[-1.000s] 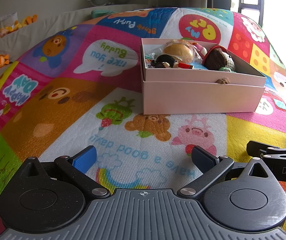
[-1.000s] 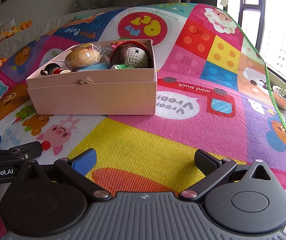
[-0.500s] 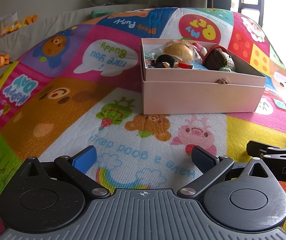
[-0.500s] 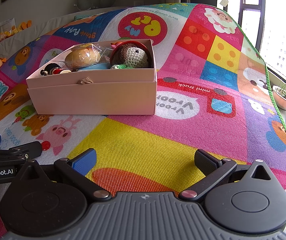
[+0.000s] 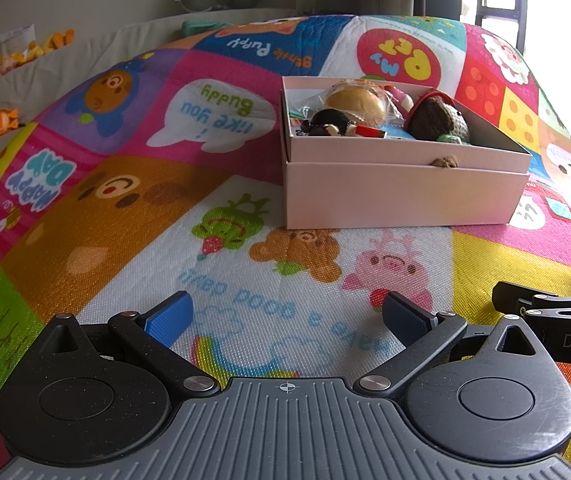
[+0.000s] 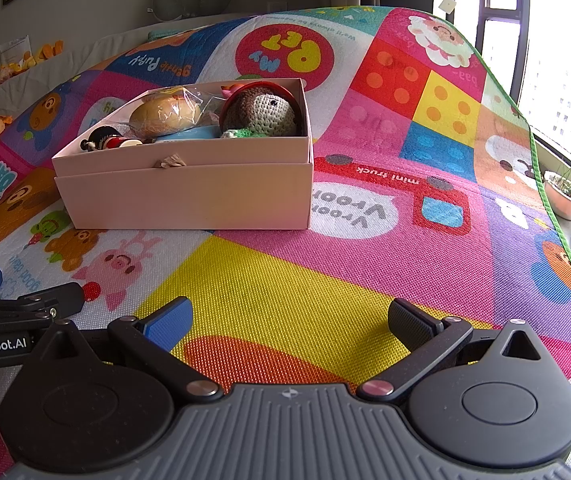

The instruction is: Organize objects

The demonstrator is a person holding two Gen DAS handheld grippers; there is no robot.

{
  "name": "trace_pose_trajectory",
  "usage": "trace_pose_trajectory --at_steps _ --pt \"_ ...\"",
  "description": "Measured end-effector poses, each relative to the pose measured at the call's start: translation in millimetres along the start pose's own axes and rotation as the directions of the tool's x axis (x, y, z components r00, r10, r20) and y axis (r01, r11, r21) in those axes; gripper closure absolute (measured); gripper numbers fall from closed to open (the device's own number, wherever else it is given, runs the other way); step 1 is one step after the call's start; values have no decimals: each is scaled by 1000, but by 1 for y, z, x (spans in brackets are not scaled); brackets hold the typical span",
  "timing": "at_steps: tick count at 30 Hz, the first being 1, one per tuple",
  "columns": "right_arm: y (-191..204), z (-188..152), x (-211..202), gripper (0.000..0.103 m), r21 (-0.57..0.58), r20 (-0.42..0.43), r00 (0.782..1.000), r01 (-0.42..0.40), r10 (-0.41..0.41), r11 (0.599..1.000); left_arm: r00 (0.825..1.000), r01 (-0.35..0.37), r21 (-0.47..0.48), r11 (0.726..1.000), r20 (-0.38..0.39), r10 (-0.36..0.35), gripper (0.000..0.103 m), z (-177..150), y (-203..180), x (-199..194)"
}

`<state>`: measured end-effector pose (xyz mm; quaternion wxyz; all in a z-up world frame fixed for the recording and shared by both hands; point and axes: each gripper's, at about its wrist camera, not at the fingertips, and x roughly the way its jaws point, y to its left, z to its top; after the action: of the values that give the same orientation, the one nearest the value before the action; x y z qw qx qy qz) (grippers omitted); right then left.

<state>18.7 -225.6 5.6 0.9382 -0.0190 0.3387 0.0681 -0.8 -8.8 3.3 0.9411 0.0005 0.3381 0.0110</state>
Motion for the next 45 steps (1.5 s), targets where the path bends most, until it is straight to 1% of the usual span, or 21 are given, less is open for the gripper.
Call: trace_pose_trajectory --at_steps 45 --pt "0 0 0 0 0 0 1000 0 0 1000 1000 5 -1 1000 -4 -5 0 2 3 2"
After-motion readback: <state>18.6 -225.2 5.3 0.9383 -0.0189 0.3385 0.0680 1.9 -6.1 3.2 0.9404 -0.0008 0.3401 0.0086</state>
